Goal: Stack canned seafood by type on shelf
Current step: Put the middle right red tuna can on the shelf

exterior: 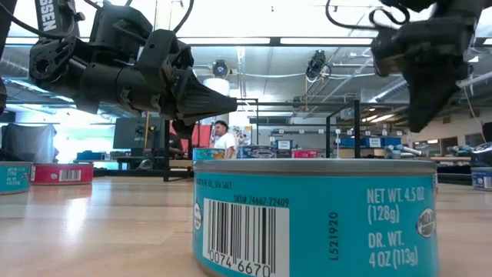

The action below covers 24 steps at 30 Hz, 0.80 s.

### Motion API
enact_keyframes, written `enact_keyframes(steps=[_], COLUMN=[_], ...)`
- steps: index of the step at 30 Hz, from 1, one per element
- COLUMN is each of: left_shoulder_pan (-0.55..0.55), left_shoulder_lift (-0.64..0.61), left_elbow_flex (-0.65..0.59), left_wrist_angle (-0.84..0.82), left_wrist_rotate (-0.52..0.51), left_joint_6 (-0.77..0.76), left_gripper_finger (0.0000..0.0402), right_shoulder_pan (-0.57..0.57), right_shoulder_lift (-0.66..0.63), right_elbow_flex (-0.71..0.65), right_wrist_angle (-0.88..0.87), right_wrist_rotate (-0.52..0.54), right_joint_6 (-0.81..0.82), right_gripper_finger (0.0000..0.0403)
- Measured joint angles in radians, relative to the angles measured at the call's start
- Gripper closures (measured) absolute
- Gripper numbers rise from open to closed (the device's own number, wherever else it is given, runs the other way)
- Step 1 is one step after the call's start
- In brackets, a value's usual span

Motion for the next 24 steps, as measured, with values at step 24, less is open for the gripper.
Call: enact_keyframes(steps=[24], left_shoulder_pan=[0.0], left_shoulder_lift=[0.0], left_elbow_flex=[0.0], left_wrist_angle=[-0.065], left_wrist_rotate=[0.008], left_joint_6=[-0.033], left_gripper_finger=[0.0401], right_shoulder_pan=[0.072], right_shoulder_lift=[0.239], right_elbow_flex=[0.006], right_wrist_angle=[-0.002], right_wrist_rotate=[0.031], right_joint_6=[-0.712], right_gripper_finger=[0.0262])
